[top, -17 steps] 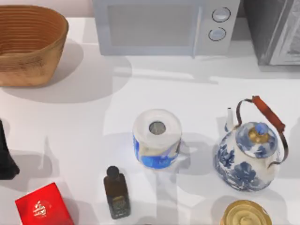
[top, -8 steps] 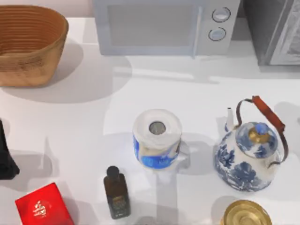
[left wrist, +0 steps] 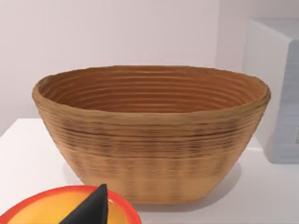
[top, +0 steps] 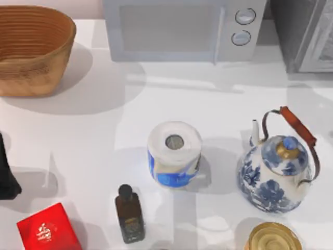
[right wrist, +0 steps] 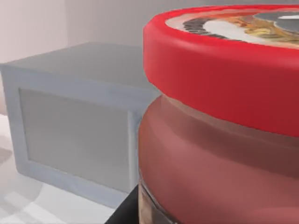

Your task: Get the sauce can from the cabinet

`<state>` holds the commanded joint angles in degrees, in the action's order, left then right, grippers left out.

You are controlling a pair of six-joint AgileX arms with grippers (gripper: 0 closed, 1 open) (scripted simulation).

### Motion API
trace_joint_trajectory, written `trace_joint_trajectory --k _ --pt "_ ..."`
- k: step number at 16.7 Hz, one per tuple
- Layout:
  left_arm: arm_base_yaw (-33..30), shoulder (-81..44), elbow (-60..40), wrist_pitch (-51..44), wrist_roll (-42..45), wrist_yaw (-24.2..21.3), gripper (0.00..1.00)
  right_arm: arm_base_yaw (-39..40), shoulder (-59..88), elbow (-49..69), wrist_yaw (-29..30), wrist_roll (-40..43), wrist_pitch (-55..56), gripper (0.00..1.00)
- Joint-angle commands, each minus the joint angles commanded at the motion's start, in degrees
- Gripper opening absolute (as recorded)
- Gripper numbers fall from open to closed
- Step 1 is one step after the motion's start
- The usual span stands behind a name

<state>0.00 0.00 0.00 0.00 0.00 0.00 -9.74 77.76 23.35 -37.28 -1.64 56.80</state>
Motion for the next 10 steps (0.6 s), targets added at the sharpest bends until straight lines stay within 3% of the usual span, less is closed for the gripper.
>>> trace_joint_trajectory --k 5,10 --pt "0.0 0.0 0.0 0.0 0.0 0.0 1.0 -3.3 27.9 7.2 -12.4 -0.4 18.7 0.0" --pt "0.0 0.0 0.0 0.0 0.0 0.0 1.0 -5.4 43.1 12.2 -19.6 -0.4 30.0 0.0"
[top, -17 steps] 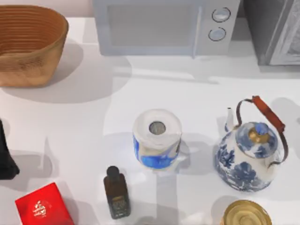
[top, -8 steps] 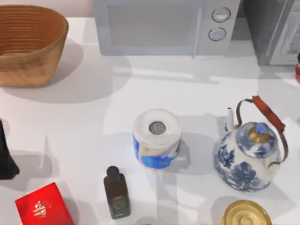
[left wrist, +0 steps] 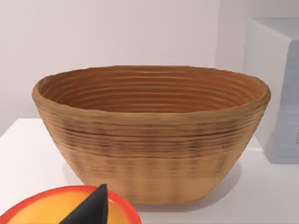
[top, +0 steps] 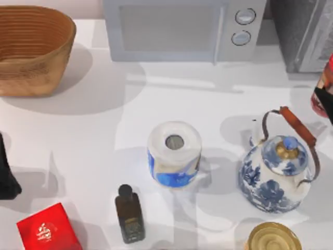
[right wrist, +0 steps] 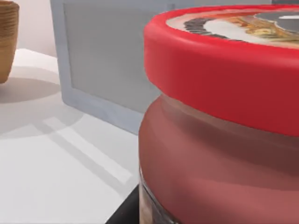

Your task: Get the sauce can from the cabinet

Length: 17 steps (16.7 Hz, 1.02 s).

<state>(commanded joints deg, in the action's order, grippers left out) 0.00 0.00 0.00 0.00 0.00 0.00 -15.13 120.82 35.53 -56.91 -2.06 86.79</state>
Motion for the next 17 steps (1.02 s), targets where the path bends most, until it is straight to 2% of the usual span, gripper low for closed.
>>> trace_joint_trajectory --k 9,17 --pt "0.0 0.0 0.0 0.0 0.0 0.0 1.0 0.8 1.2 1.1 -0.3 0.3 1.8 0.0" --pt "0.0 0.0 0.0 0.0 0.0 0.0 1.0 7.9 9.7 9.1 7.1 0.6 0.9 0.0"
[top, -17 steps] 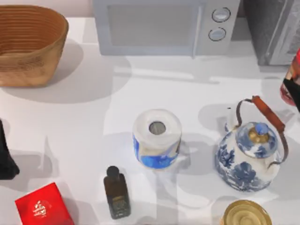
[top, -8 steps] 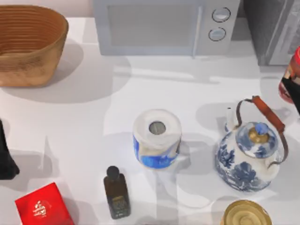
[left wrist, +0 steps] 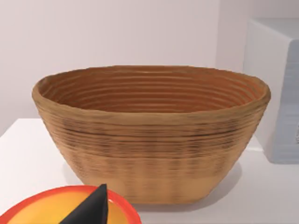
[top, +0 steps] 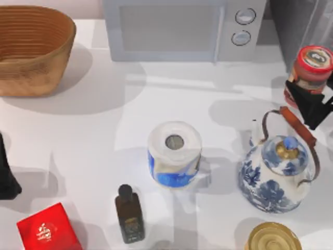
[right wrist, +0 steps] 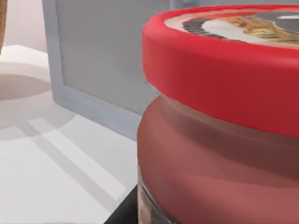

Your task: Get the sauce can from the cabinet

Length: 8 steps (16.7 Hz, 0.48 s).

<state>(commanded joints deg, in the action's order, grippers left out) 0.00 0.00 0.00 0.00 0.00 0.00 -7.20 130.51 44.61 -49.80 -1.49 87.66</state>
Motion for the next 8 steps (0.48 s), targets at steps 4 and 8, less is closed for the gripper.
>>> trace_joint_trajectory --k 4,8 --pt "0.0 0.0 0.0 0.0 0.0 0.0 1.0 0.2 1.2 0.9 0.6 0.0 -0.2 0.0" --pt "0.0 0.0 0.0 0.0 0.0 0.0 1.0 0.2 1.2 0.9 0.6 0.0 -0.2 0.23"
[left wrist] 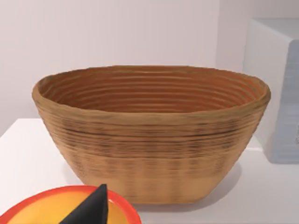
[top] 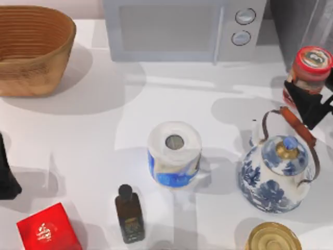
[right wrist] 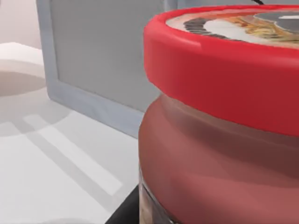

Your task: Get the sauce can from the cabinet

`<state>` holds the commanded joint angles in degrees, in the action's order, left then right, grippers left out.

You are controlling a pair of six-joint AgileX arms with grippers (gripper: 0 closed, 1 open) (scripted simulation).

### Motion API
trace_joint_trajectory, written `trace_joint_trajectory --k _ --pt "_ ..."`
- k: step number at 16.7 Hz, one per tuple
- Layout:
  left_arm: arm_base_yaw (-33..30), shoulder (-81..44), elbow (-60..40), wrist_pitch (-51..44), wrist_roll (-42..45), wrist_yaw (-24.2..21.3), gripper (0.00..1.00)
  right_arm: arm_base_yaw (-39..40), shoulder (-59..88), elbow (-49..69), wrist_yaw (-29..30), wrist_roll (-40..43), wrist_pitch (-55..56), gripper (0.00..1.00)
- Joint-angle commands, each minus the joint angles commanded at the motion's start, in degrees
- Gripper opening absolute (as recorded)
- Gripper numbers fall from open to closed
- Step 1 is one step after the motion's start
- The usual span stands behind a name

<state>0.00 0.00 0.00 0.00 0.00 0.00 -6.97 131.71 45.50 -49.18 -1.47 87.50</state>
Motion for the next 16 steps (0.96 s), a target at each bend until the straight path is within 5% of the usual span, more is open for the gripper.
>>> trace_joint_trajectory --k 10,16 --pt "0.0 0.0 0.0 0.0 0.0 0.0 1.0 0.0 0.0 0.0 0.0 0.0 0.0 0.98" --pt "0.0 0.0 0.0 0.0 0.0 0.0 1.0 0.0 0.0 0.0 0.0 0.0 0.0 1.0"
